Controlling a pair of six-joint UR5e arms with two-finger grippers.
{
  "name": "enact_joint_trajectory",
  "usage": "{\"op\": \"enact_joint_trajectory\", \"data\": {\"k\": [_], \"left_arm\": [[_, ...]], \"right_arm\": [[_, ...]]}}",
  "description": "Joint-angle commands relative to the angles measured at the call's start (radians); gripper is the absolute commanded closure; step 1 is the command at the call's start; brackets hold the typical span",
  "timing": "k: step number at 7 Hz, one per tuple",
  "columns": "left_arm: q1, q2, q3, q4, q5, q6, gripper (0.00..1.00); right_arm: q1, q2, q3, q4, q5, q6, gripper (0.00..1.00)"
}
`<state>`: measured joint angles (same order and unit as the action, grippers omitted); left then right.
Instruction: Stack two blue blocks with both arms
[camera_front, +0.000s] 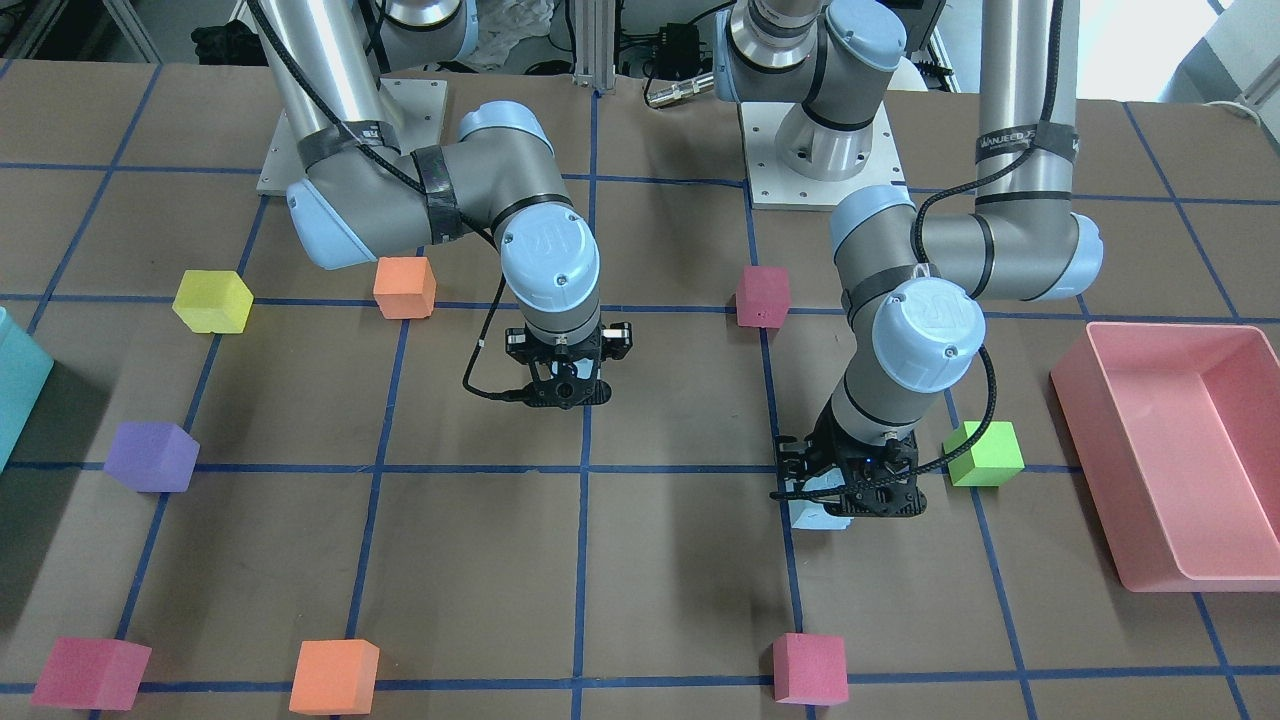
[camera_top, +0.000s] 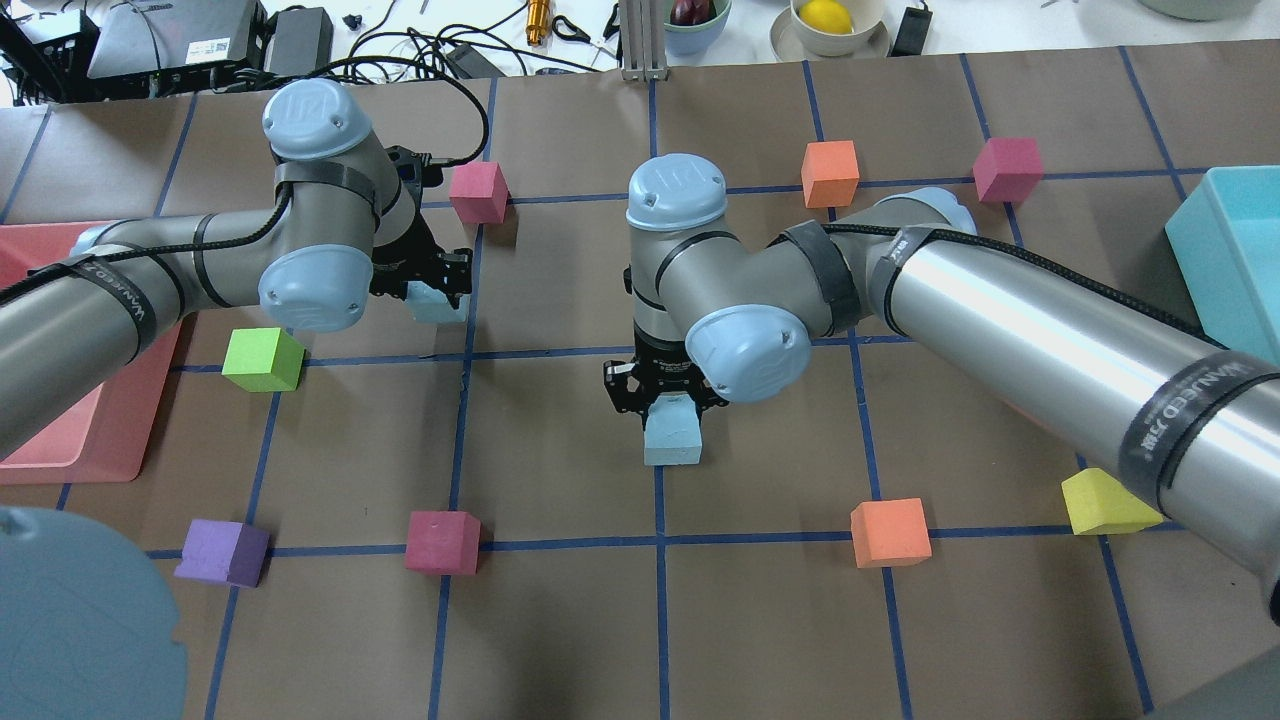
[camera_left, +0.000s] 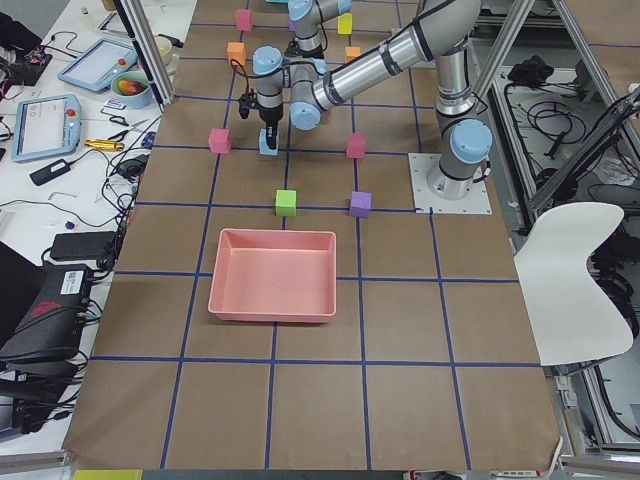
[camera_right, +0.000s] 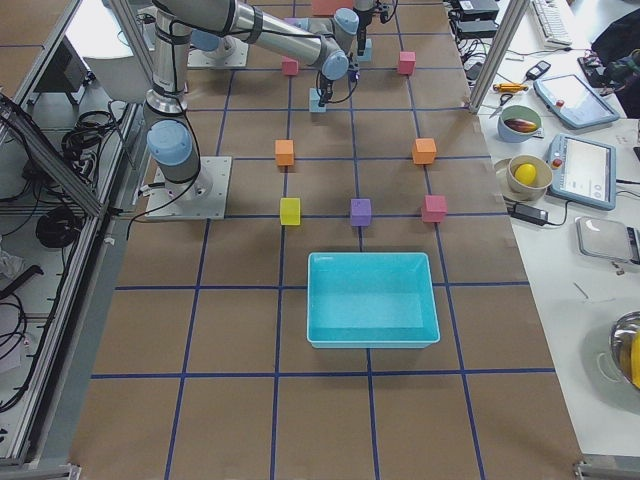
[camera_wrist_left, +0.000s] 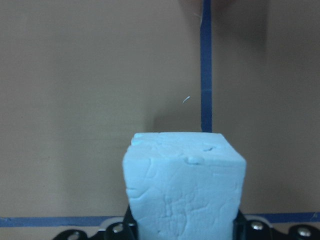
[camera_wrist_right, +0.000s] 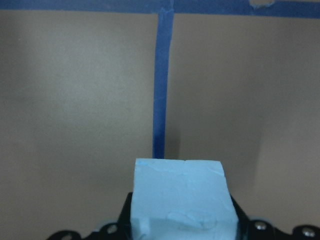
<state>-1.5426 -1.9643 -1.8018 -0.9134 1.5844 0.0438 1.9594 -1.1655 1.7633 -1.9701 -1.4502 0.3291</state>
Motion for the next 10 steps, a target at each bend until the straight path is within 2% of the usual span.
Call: {"op": "enact_joint_trajectory", "data": {"k": [1, 3, 4, 6, 8, 10], "left_arm": [[-0.005, 0.004, -0.016, 0.004, 0.002, 0.002, 0.81], [-0.014, 0.018, -0.016, 0.005, -0.01, -0.005, 0.81], [-0.027, 0.034, -0.017, 0.001, -0.011, -0.005, 0.8], [-0.03, 0.062, -0.024, -0.013, -0.011, -0.005, 0.8], [-0.031, 0.099, -0.033, -0.035, -0.009, -0.005, 0.8], [-0.034, 0.137, -0.033, -0.08, -0.015, -0.007, 0.8]], "right_arm": [[0.007, 0.003, 0.022, -0.035, 0.02, 0.016, 1.0], [0.009, 0.004, 0.025, -0.035, 0.034, 0.019, 0.98], [0.009, 0.004, 0.034, -0.036, 0.033, 0.027, 0.87], [0.009, 0.004, 0.074, -0.108, 0.033, 0.031, 0.31], [0.009, 0.004, 0.096, -0.161, 0.033, 0.057, 0.01], [0.004, -0.011, 0.084, -0.181, 0.025, 0.056, 0.0]]}}
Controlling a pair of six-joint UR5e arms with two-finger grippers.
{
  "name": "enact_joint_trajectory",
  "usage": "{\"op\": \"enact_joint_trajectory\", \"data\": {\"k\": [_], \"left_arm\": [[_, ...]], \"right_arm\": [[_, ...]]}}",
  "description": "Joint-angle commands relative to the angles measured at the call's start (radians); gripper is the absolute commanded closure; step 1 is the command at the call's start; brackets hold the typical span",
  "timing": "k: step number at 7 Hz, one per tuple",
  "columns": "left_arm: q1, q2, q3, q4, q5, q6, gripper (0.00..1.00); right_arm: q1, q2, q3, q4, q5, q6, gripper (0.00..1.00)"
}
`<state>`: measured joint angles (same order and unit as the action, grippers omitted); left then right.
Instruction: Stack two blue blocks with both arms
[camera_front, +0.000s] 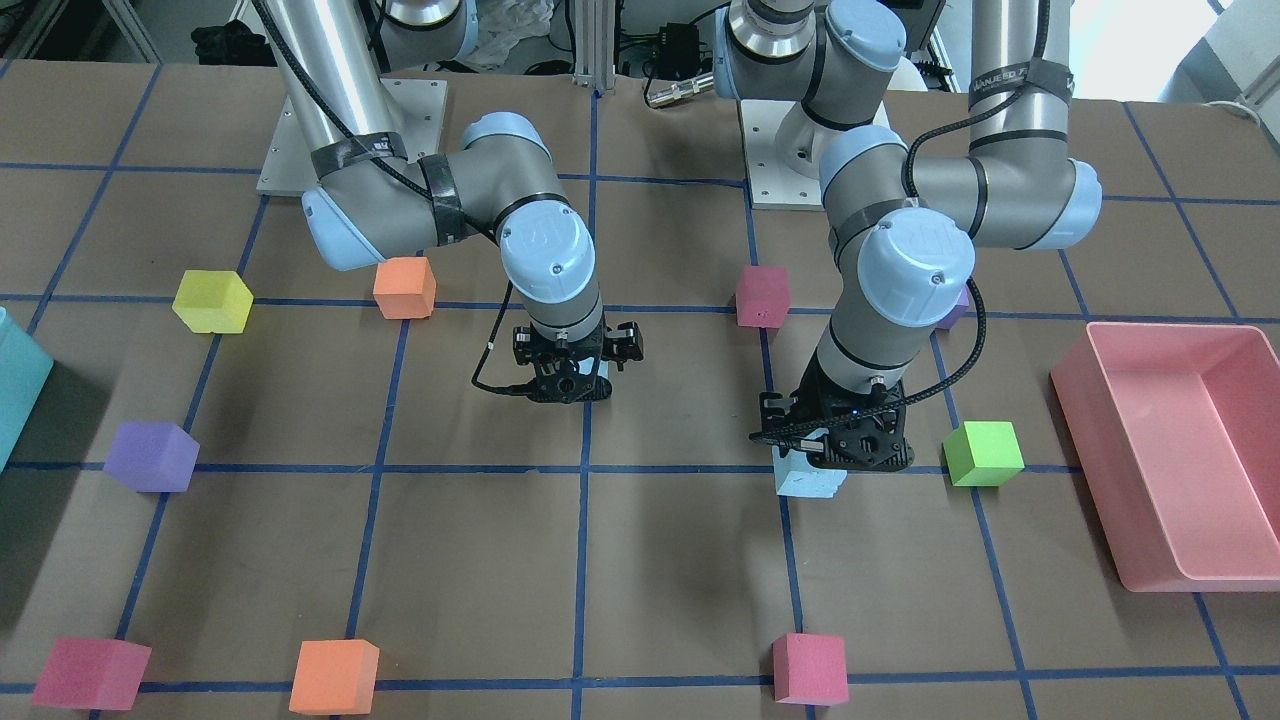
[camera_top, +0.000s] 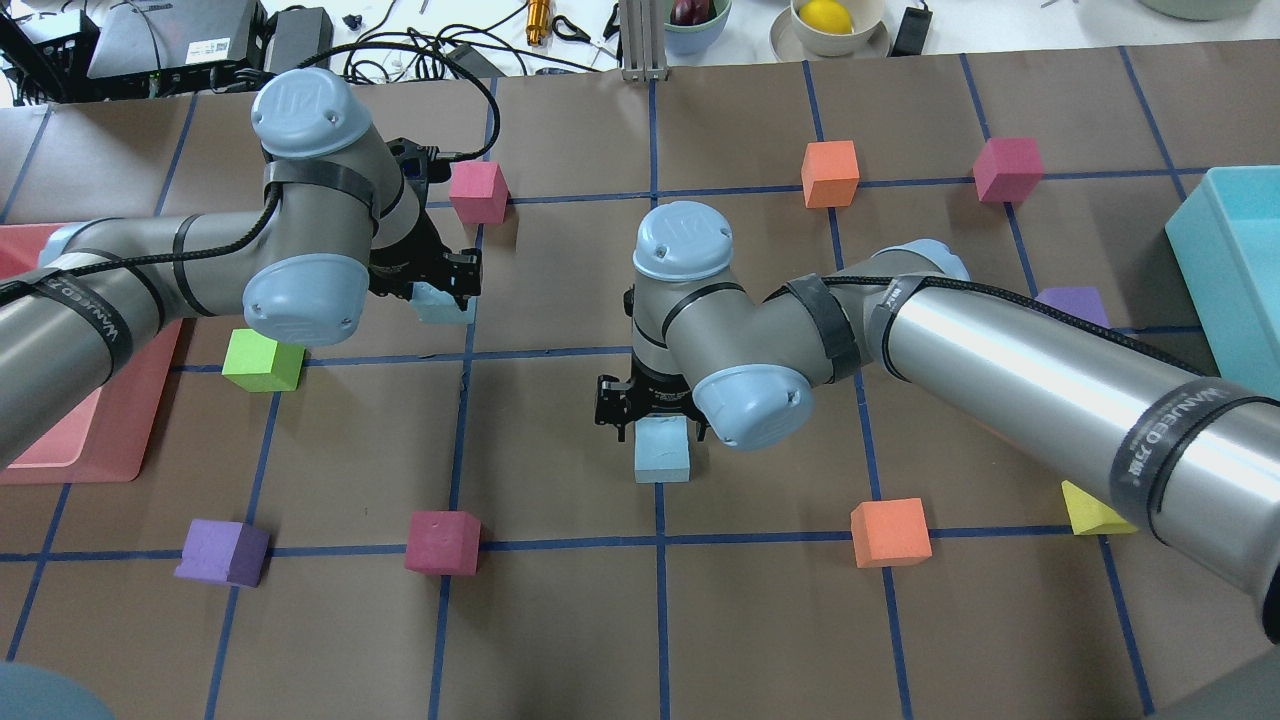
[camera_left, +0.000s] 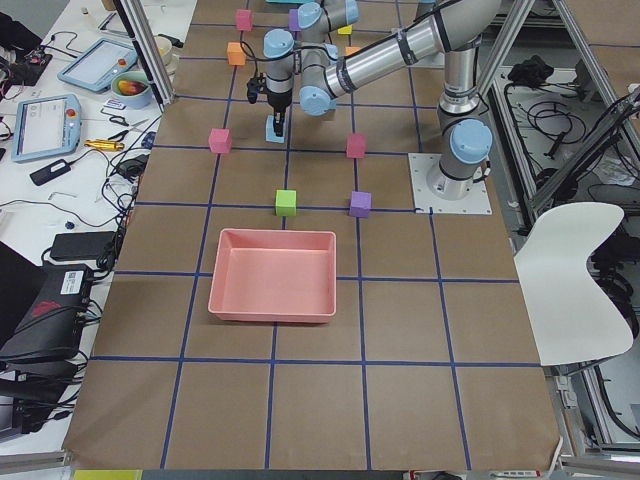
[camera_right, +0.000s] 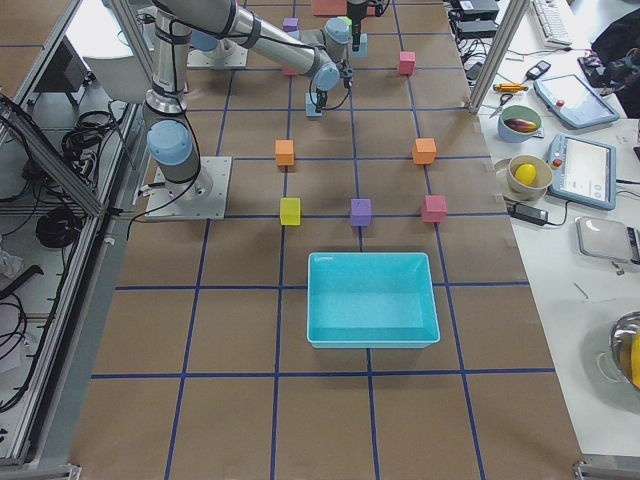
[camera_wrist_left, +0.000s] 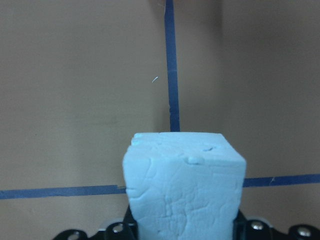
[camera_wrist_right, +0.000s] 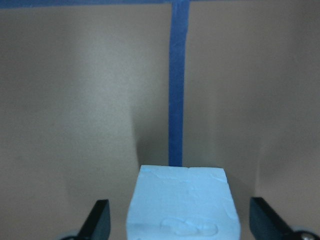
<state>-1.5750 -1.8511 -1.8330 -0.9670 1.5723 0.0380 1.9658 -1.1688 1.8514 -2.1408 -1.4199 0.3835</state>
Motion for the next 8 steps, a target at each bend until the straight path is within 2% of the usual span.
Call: {"op": "enact_joint_trajectory", "data": {"k": [1, 2, 4, 5, 6, 8], "left_arm": [[-0.009, 0.055, -0.012, -0.053, -0.039, -0.019, 0.8], [-0.049, 0.081, -0.017, -0.07, -0.035, -0.051, 0.8], [-0.158, 0.104, -0.018, -0.088, -0.032, -0.188, 0.8], [-0.219, 0.101, -0.018, -0.104, -0.032, -0.281, 0.81], [-0.276, 0.075, -0.017, -0.099, -0.043, -0.317, 0.81], [-0.374, 0.066, -0.02, -0.099, -0.04, -0.453, 0.81]], "right_arm": [[-0.028, -0.012, -0.02, 0.004, -0.013, 0.0, 0.0], [-0.048, -0.035, -0.047, 0.04, -0.019, -0.003, 0.0], [-0.192, -0.109, -0.162, 0.262, -0.02, -0.094, 0.0], [-0.265, -0.124, -0.217, 0.33, -0.042, -0.153, 0.0], [-0.315, -0.143, -0.243, 0.334, -0.173, -0.273, 0.0], [-0.358, -0.182, -0.264, 0.407, -0.195, -0.318, 0.0]]}}
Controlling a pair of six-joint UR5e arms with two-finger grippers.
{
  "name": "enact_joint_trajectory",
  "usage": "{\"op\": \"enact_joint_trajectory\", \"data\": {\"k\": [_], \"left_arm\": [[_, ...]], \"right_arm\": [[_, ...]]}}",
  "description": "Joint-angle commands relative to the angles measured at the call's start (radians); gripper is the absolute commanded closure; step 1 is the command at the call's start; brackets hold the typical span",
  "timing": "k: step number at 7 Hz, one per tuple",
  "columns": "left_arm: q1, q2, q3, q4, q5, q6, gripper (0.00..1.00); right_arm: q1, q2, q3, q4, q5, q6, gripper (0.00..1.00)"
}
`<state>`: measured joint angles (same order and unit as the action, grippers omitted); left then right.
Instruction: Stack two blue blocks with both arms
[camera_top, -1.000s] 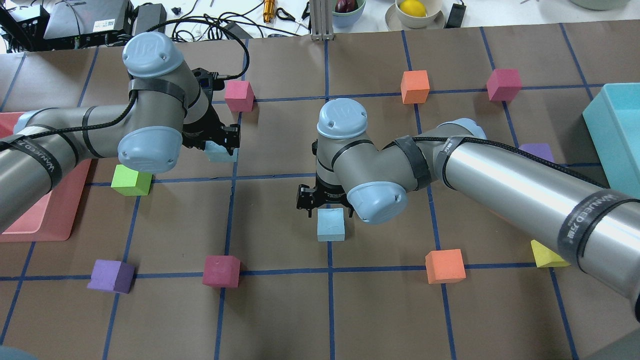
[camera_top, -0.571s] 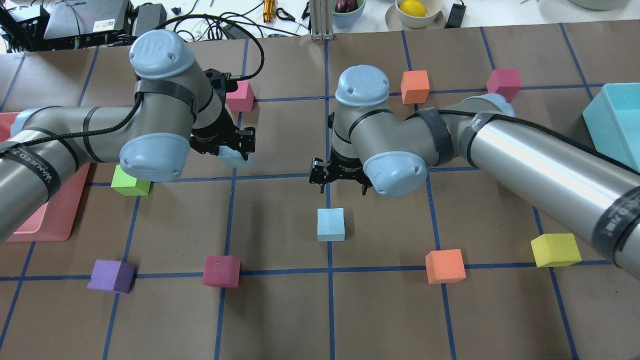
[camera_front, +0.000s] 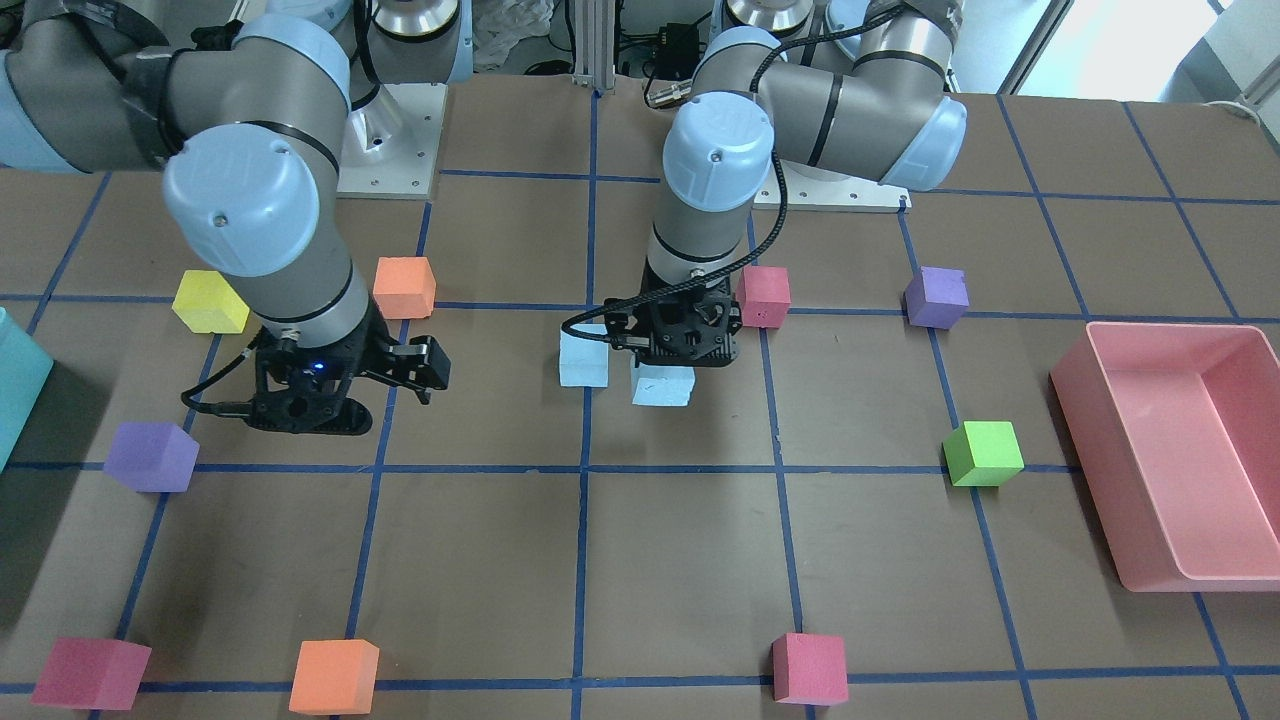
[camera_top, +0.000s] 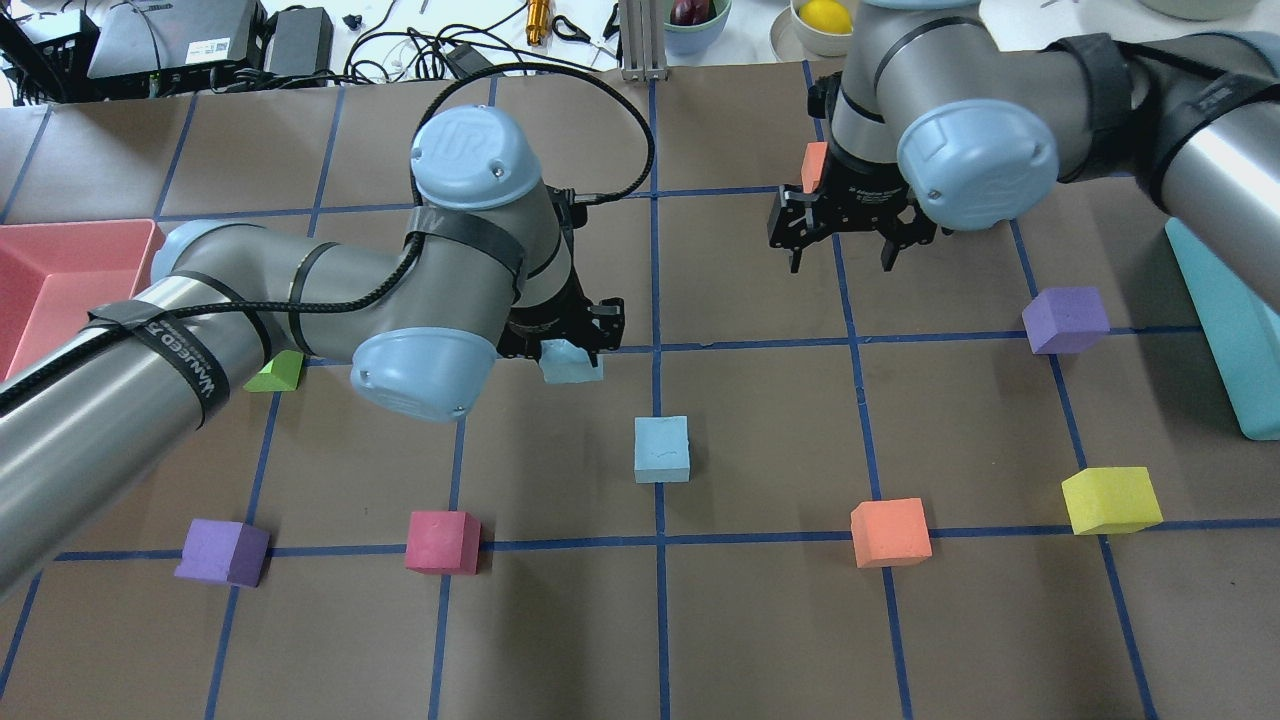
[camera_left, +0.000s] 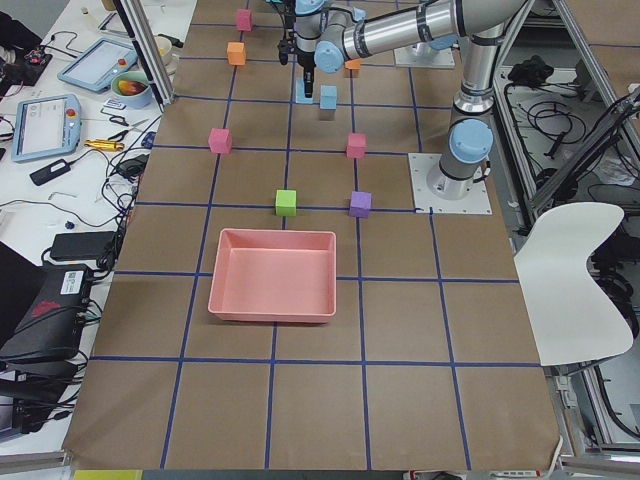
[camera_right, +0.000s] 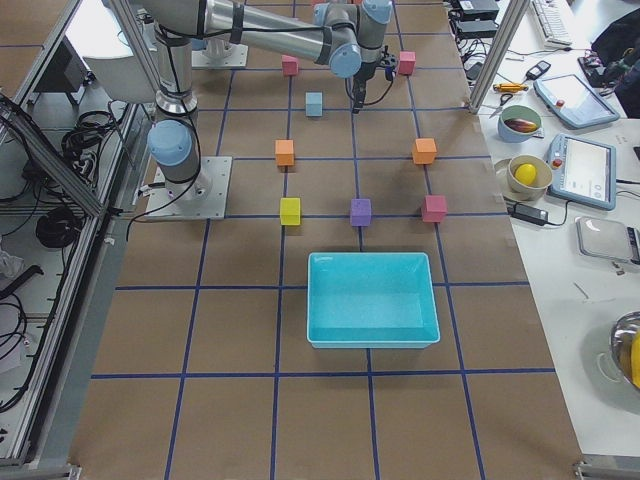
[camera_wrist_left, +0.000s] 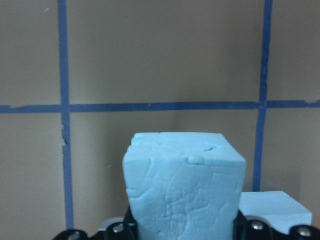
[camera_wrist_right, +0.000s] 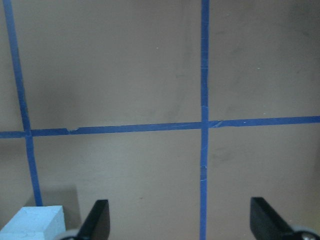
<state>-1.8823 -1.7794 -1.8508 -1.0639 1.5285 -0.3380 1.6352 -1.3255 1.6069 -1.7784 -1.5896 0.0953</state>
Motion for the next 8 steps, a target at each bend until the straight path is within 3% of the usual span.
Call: {"op": "enact_joint_trajectory", "data": {"k": [1, 5, 6, 8], "left_arm": [[-0.101, -0.02, 0.001, 0.007, -0.004, -0.104, 0.81], [-0.164, -0.071, 0.002, 0.013, -0.002, -0.144, 0.82], [-0.164, -0.075, -0.002, 0.012, -0.004, -0.135, 0.82], [-0.166, -0.074, -0.004, 0.009, -0.007, -0.139, 0.81]], "right_arm": [[-0.031, -0.064, -0.051, 0.06, -0.02, -0.029, 0.0], [-0.037, -0.125, -0.07, 0.114, -0.023, -0.037, 0.0], [-0.037, -0.144, -0.068, 0.208, -0.017, -0.037, 0.0], [-0.037, -0.165, -0.068, 0.224, -0.015, -0.039, 0.0]]}}
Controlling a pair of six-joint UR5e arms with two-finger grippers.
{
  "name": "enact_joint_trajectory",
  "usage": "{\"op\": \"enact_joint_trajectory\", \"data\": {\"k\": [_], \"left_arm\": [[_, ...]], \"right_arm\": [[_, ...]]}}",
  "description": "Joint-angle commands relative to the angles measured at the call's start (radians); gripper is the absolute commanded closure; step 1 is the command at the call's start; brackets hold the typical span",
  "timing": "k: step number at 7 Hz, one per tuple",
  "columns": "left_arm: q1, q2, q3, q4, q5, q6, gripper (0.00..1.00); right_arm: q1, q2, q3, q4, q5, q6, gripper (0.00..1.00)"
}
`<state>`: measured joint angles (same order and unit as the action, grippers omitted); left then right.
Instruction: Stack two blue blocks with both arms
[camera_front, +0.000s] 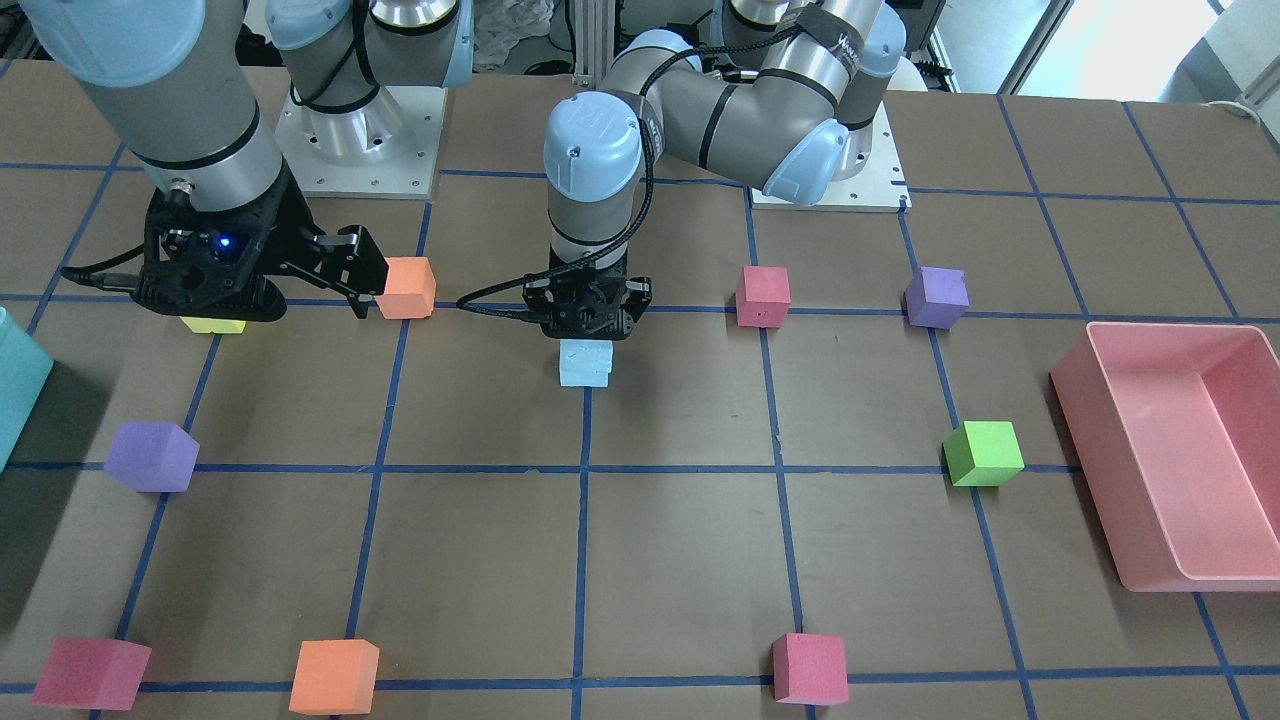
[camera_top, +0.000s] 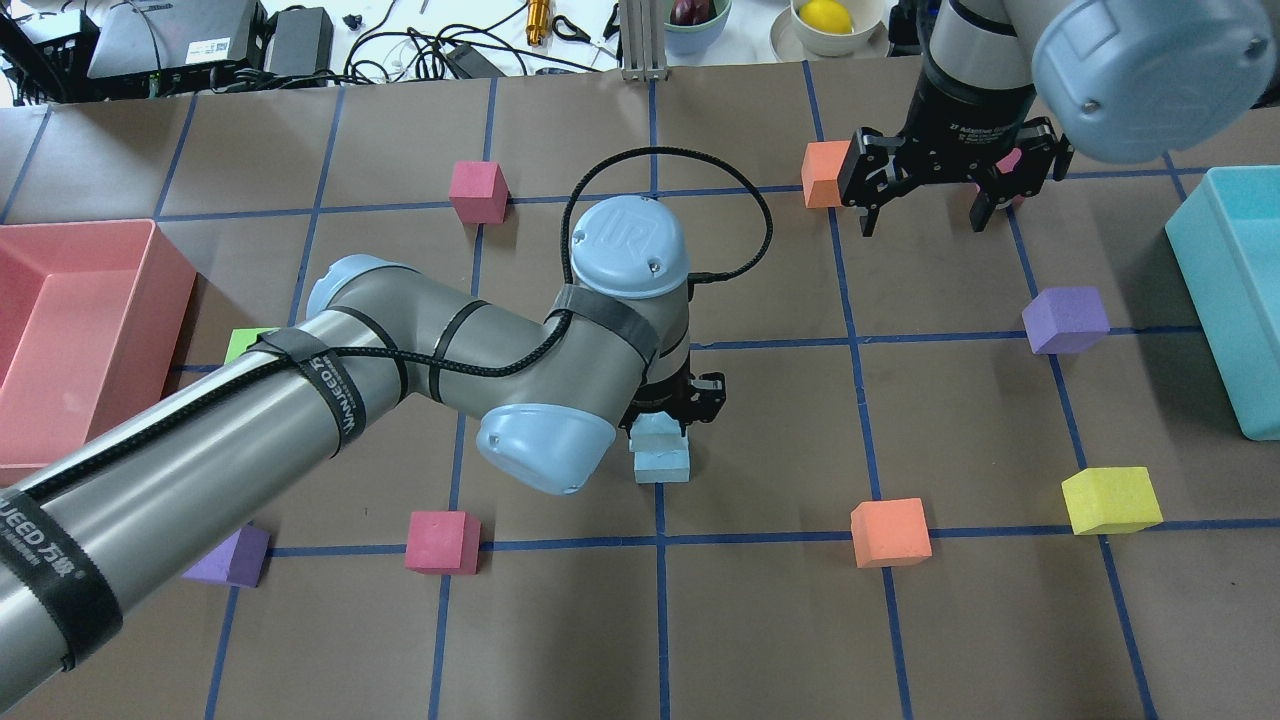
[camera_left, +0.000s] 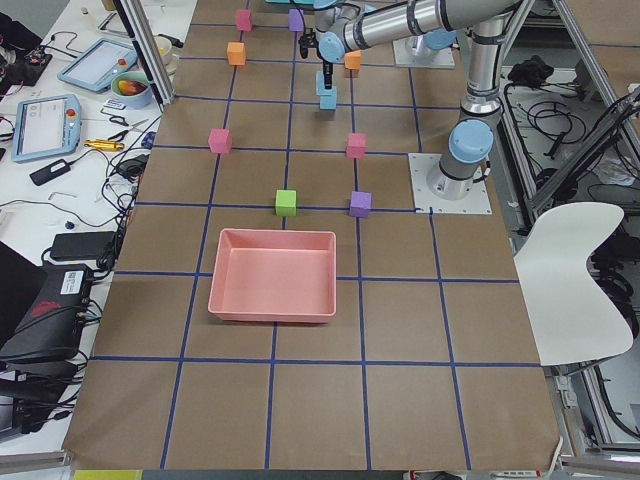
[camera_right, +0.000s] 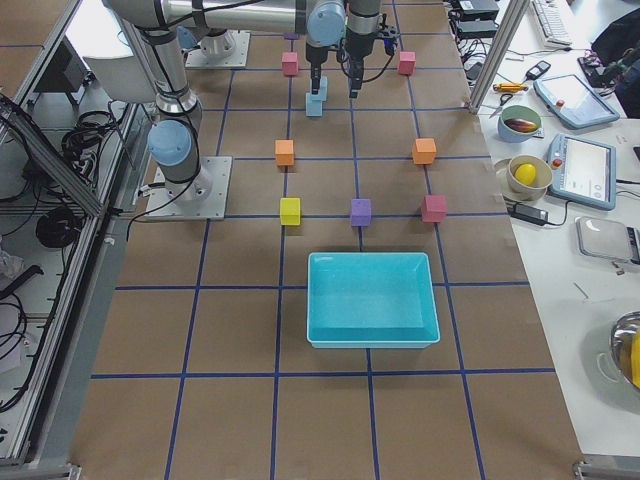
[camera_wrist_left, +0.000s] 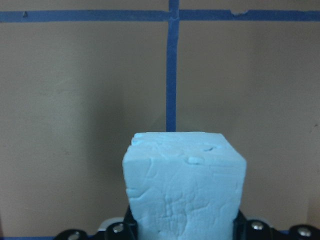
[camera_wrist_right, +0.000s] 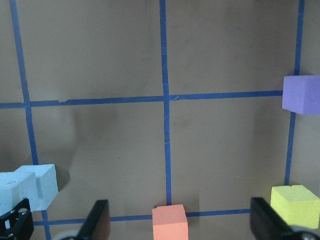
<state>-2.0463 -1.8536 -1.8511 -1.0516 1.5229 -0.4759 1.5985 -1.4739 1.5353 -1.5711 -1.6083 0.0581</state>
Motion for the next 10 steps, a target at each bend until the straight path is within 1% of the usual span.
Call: {"op": "enact_joint_trajectory", "data": {"k": [1, 2, 4, 6, 9, 10], "left_arm": [[-0.002, 0.002, -0.008, -0.002, -0.001, 0.0, 0.81], [-0.002, 0.001, -0.008, -0.002, -0.001, -0.003, 0.8], [-0.003, -0.001, -0.008, -0.001, -0.003, -0.007, 0.8], [-0.005, 0.002, -0.028, 0.002, 0.0, -0.007, 0.8], [-0.008, 0.008, -0.028, 0.002, -0.004, -0.016, 0.79], [-0.008, 0.007, -0.025, 0.004, -0.001, -0.018, 0.3]], "right_arm": [[0.001, -0.02, 0.0, 0.017, 0.004, -0.001, 0.0], [0.001, -0.02, 0.002, 0.017, 0.007, -0.001, 0.0], [0.0, -0.02, -0.003, 0.016, 0.072, -0.001, 0.0], [-0.017, -0.02, -0.003, 0.017, 0.059, -0.003, 0.0], [-0.041, -0.039, 0.003, 0.019, 0.051, -0.001, 0.0], [-0.04, -0.051, 0.005, 0.023, 0.053, -0.001, 0.0]]}}
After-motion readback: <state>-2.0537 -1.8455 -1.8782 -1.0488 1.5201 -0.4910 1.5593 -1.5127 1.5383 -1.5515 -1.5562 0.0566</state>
